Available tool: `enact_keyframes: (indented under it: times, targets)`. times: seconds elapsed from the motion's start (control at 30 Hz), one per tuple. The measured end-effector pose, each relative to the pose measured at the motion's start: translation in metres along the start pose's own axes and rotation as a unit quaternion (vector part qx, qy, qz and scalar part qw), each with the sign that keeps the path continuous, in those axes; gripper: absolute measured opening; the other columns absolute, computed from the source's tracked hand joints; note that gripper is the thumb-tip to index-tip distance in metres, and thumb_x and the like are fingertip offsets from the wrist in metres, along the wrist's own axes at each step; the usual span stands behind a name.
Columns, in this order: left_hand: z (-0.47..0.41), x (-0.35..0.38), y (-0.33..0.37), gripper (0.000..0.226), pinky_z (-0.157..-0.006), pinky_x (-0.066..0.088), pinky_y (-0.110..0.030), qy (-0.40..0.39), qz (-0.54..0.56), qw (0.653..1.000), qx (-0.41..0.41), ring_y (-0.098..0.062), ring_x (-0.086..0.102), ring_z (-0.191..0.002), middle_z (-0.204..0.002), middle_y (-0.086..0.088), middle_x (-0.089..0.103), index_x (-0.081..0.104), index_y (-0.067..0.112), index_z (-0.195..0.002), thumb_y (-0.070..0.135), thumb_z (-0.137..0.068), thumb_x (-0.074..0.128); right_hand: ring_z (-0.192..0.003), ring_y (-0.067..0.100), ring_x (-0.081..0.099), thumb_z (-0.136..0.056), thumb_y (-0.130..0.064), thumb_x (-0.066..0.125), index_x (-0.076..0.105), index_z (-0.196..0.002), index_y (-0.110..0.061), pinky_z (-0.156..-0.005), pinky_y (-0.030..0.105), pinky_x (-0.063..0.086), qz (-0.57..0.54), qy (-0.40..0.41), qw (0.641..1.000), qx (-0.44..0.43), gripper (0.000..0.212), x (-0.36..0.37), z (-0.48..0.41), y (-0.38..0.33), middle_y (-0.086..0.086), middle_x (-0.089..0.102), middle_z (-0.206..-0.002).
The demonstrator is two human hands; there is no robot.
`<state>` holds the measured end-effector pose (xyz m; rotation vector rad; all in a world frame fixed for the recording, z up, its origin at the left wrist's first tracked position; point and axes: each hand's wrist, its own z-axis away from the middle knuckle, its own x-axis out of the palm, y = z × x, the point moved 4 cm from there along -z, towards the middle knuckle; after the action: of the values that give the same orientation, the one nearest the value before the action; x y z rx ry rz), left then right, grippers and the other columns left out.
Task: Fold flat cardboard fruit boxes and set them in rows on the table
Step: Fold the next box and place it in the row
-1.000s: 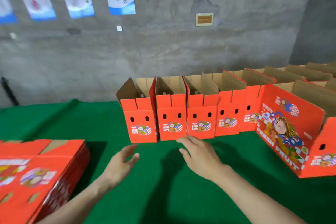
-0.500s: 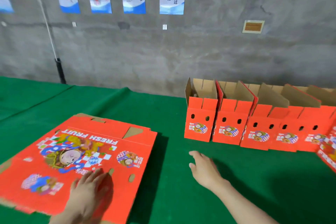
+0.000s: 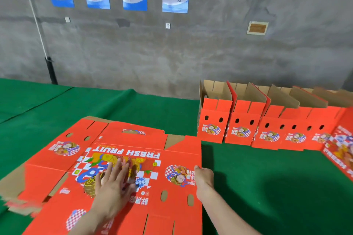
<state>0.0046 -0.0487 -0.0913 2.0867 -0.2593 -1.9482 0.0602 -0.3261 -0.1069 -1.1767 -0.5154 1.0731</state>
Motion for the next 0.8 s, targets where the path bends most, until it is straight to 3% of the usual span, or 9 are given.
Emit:
enact_keyframes:
  times: [0.13,0.27,0.37,0.5,0.57,0.6,0.67,0.73,0.8]
  targets:
    - [-0.019,-0.047,0.020,0.074,-0.114,0.012,-0.052,0.121,0.086,0.989,-0.027,-0.029,0.003,-0.147,-0.159,-0.010,0.004,0.024,0.017,-0.149,0.047,-0.089,0.055,-0.072,0.019,0.048,-0.097,-0.016,0.049,0.060,-0.077,-0.006,-0.067,0.029,0.038,-0.053,-0.003,0.992,-0.114,0.025,-0.039,0.001,-0.049,0.008,0.056,-0.073]
    - [-0.044,-0.102,0.031,0.060,-0.104,0.031,-0.054,0.278,0.175,0.944,-0.008,-0.048,0.037,-0.126,-0.132,-0.034,0.043,0.048,-0.011,-0.125,0.023,-0.081,0.072,-0.080,0.016,0.048,-0.098,-0.014,0.049,0.061,-0.084,-0.003,-0.074,0.030,0.037,-0.102,0.018,0.966,-0.237,0.022,-0.126,0.003,-0.086,0.006,0.056,-0.084]
    - [-0.067,-0.123,0.047,0.053,-0.095,0.041,-0.055,0.242,0.339,0.909,0.000,-0.043,0.053,-0.108,-0.116,-0.029,0.057,0.048,-0.011,-0.119,0.019,-0.083,0.072,-0.082,0.014,0.050,-0.099,-0.010,0.047,0.063,-0.086,-0.012,-0.076,0.029,0.040,-0.108,0.044,0.939,-0.324,0.020,-0.187,0.014,-0.097,0.004,0.059,-0.085]
    - [-0.070,-0.118,0.086,0.014,-0.059,0.054,-0.025,0.112,0.617,0.778,0.031,-0.011,0.064,-0.061,-0.080,-0.003,0.071,0.065,0.007,-0.098,0.017,-0.089,0.063,-0.073,0.011,0.048,-0.097,-0.011,0.050,0.061,-0.084,-0.008,-0.071,0.019,0.042,-0.089,0.066,0.931,-0.349,0.018,-0.237,0.029,-0.094,0.002,0.056,-0.076]
    - [-0.063,-0.108,0.099,0.009,-0.059,0.054,-0.027,0.094,0.644,0.758,0.045,-0.013,0.065,-0.060,-0.080,-0.007,0.071,0.066,0.012,-0.089,0.019,-0.090,0.061,-0.091,0.015,0.054,-0.095,-0.011,0.054,0.060,-0.106,-0.008,-0.088,0.028,0.043,-0.029,0.073,0.933,-0.350,0.013,-0.251,0.035,-0.095,0.005,0.060,-0.099]
    - [-0.057,-0.104,0.105,0.008,-0.061,0.055,-0.029,0.094,0.652,0.751,0.056,-0.014,0.066,-0.062,-0.081,-0.008,0.071,0.067,0.015,-0.088,0.020,-0.090,0.061,-0.109,0.020,0.052,-0.094,-0.008,0.056,0.054,-0.123,-0.005,-0.100,0.033,0.038,0.018,0.117,0.928,-0.354,0.029,-0.259,0.037,-0.097,0.007,0.056,-0.116]
    - [-0.043,-0.098,0.119,0.011,-0.058,0.055,-0.026,0.104,0.655,0.744,0.082,-0.012,0.067,-0.063,-0.079,-0.002,0.072,0.068,0.021,-0.087,0.018,-0.091,0.059,-0.128,0.028,0.039,-0.093,-0.007,0.056,0.045,-0.134,0.002,-0.111,0.037,0.026,0.107,0.240,0.863,-0.432,0.043,-0.271,0.056,-0.110,0.015,0.047,-0.134]
    - [-0.027,-0.095,0.135,0.013,-0.054,0.053,-0.024,0.110,0.653,0.741,0.109,-0.010,0.067,-0.065,-0.079,0.001,0.073,0.068,0.026,-0.088,0.017,-0.091,0.058,-0.119,0.027,0.046,-0.091,-0.008,0.057,0.053,-0.126,0.002,-0.106,0.038,0.033,0.164,0.246,0.787,-0.542,0.037,-0.265,0.077,-0.126,0.014,0.051,-0.127]
    - [-0.011,-0.093,0.150,0.013,-0.060,0.054,-0.029,0.112,0.648,0.741,0.136,-0.012,0.068,-0.072,-0.085,0.000,0.073,0.068,0.027,-0.092,0.018,-0.089,0.060,-0.096,0.019,0.056,-0.090,-0.014,0.063,0.058,-0.121,-0.008,-0.087,0.034,0.045,0.198,0.156,0.802,-0.541,0.032,-0.254,0.084,-0.136,0.005,0.059,-0.114]
